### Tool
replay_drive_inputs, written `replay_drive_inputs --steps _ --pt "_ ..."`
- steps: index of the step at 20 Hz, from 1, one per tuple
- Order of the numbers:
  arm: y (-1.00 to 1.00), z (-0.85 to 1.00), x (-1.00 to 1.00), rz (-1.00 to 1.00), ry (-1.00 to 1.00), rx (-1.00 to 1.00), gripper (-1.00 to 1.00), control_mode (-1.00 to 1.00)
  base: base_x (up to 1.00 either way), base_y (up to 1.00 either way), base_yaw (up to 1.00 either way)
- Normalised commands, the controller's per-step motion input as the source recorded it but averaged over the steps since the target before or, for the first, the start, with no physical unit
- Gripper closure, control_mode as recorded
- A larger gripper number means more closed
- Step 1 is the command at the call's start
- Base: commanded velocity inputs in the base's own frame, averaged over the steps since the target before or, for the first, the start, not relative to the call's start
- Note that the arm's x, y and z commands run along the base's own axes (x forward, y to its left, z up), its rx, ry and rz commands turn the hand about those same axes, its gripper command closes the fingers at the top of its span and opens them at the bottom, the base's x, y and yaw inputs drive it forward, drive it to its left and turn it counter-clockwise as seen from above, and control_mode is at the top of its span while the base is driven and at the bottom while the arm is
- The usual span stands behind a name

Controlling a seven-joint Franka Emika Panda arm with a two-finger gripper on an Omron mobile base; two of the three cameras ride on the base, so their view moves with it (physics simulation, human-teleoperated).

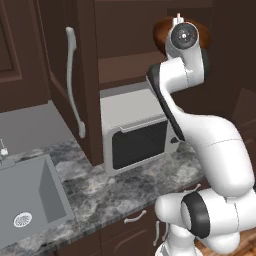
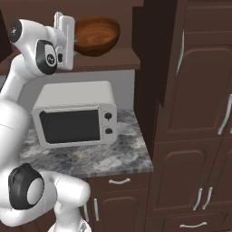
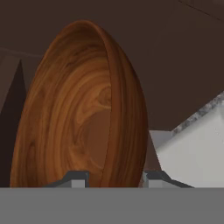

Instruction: Move the bowls from the cabinet to the plates on the dining table.

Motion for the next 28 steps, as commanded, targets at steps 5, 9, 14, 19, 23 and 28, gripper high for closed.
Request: replay_drive_inputs --steps 5,9,14,19,23,28 --pt "0.00 0.40 -0.60 0.00 0.21 0.03 1.00 1.00 -0.16 0.00 0.00" --pt "0.00 0.00 0.00 0.00 0.00 0.00 1.00 1.00 -0.85 0.00 0.00" --pt "0.00 0.00 0.00 0.00 0.00 0.00 1.00 1.00 -1.00 0.00 0.00" --pt "0.00 0.00 0.00 0.00 0.00 0.00 1.00 1.00 -1.00 0.00 0.02" --pt "0.00 0.00 0.00 0.00 0.00 0.00 1.00 1.00 -1.00 0.26 0.00" --pt "0.00 0.00 0.00 0.00 0.00 0.00 1.00 1.00 -0.97 0.45 0.13"
